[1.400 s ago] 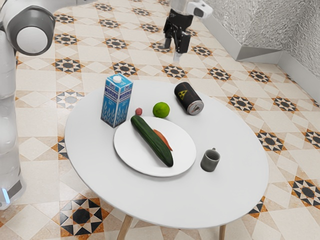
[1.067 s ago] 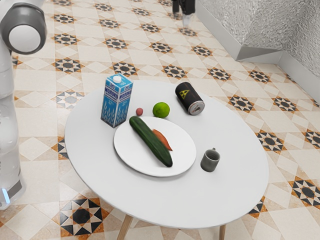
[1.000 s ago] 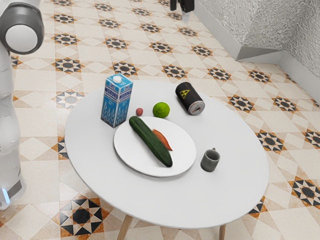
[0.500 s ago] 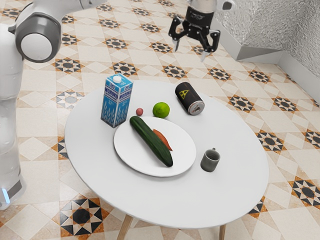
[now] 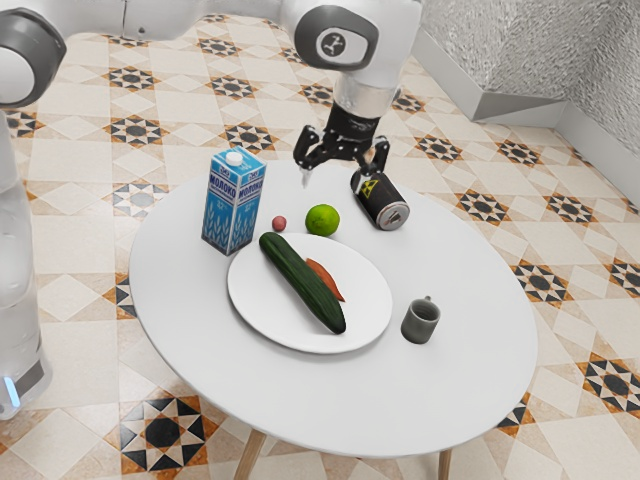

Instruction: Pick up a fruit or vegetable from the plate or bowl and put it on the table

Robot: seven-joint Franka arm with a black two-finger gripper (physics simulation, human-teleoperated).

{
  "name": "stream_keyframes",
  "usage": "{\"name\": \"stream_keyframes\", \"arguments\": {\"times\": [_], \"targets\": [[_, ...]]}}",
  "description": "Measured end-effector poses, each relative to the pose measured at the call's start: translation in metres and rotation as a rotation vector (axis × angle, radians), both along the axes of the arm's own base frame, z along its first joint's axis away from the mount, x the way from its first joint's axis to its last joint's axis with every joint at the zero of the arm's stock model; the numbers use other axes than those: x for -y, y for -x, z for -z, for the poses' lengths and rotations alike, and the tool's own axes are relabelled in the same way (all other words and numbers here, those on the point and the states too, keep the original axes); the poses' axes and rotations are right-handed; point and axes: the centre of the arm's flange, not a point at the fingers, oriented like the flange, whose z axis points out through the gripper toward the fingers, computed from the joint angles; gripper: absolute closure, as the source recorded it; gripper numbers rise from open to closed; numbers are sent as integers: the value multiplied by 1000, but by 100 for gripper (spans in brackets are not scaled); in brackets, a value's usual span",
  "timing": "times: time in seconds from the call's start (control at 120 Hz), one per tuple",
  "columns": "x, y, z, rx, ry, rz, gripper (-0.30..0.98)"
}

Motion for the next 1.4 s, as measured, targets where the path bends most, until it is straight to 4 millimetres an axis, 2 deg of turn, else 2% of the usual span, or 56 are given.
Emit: {"name": "stream_keyframes", "arguments": {"times": [0.167, 0.308, 0.417, 0.65, 0.883, 1.15, 1.4], "targets": [[12, 13, 39, 17, -7, -111, 0], [12, 35, 74, 28, -19, -198, 0], [12, 41, 94, 44, -22, -248, 0], [22, 40, 101, 91, -21, -312, 0], [23, 42, 113, 94, -23, -366, 0], [21, 55, 132, 95, -30, -403, 0], [28, 56, 146, 103, -32, -409, 0]]}}
